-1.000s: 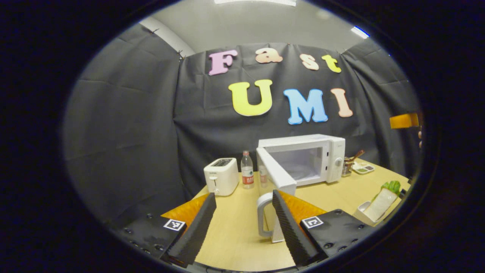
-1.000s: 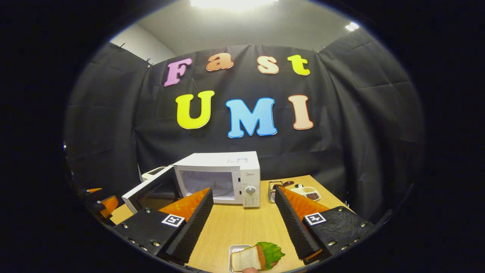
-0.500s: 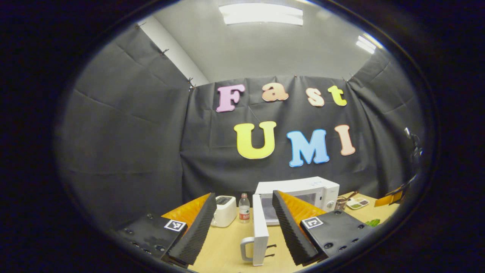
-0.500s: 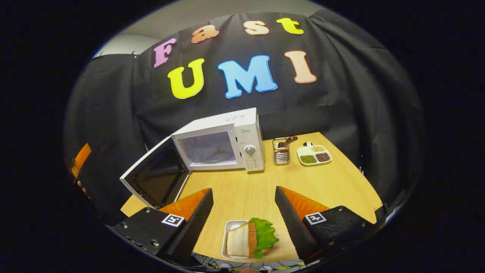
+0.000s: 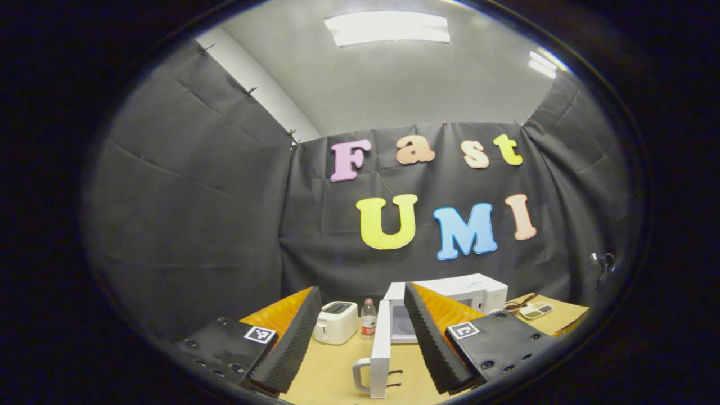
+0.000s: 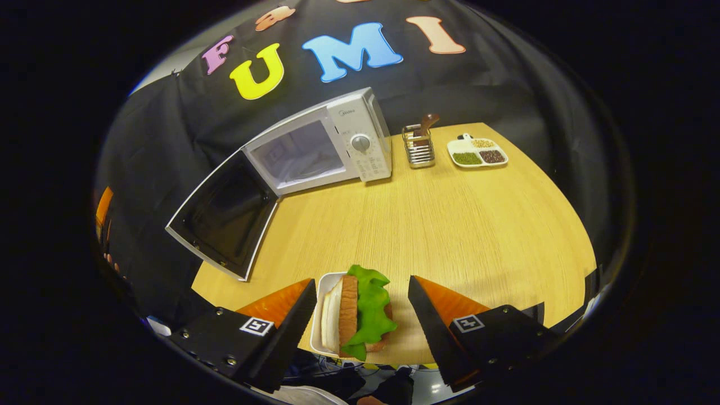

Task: Open the microwave oven with the left hand, put the food in, and close the microwave oven.

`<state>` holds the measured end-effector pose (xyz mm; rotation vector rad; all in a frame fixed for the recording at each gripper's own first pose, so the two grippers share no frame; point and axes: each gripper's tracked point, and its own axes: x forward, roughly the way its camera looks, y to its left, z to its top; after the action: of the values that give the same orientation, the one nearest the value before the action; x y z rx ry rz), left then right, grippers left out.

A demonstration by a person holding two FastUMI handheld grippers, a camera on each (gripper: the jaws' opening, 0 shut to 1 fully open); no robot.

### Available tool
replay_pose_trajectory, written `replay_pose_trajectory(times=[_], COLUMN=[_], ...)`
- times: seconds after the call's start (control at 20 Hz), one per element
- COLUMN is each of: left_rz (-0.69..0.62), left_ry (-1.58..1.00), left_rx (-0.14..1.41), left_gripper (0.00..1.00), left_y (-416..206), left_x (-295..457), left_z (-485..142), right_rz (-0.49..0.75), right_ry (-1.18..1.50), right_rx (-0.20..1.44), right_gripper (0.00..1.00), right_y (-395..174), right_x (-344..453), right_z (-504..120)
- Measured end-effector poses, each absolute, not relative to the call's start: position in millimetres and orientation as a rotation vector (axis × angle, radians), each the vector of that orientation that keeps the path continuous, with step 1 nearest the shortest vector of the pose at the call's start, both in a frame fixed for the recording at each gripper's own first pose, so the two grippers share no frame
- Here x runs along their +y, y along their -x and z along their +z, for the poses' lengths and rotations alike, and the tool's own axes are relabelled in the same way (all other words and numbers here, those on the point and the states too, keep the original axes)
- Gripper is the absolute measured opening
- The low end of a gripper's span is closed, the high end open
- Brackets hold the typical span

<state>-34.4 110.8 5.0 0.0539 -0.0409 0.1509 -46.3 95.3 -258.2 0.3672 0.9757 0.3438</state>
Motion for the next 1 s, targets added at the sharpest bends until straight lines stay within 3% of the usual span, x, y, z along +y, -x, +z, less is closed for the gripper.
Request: replay_pose_trajectory(times=[0.3, 0.4, 0.5, 0.55, 0.6, 0.7, 0.75, 1.0], left_rz=[0.187, 0.2, 0.209, 0.212, 0.217, 0.219, 0.219, 0.215], left_ry=[-0.069, -0.084, -0.101, -0.113, -0.125, -0.13, -0.127, -0.095], left_rx=[-0.014, -0.008, -0.001, 0.005, 0.011, 0.024, 0.032, 0.032], left_gripper=[0.93, 0.93, 0.96, 0.93, 0.96, 0.93, 0.96, 0.97], left_y=[34.8, 36.9, 40.4, 41.6, 41.6, 42.4, 42.0, 25.1], left_x=[86.3, 78.0, 70.9, 68.1, 66.6, 62.4, 61.9, 69.1], left_z=[-1.1, -1.9, -1.9, -3.6, -4.1, -7.9, -10.7, -14.2], right_rz=[0.462, 0.498, 0.517, 0.519, 0.54, 0.547, 0.569, 0.603], right_ry=[-0.467, -0.461, -0.477, -0.514, -0.538, -0.519, -0.497, -0.504], right_rx=[1.131, 1.153, 1.154, 1.144, 1.147, 1.124, 1.117, 1.075], right_gripper=[0.99, 0.74, 0.72, 0.65, 0.53, 0.49, 0.33, 0.33], right_y=[78.2, 82.7, 81.3, 79.3, 79.8, 78.8, 79.8, 66.5], right_x=[113.2, 112.6, 114.0, 116.0, 120.8, 122.2, 121.3, 127.6], right_z=[-284.7, -285.7, -286.2, -282.9, -279.7, -278.8, -275.5, -250.7])
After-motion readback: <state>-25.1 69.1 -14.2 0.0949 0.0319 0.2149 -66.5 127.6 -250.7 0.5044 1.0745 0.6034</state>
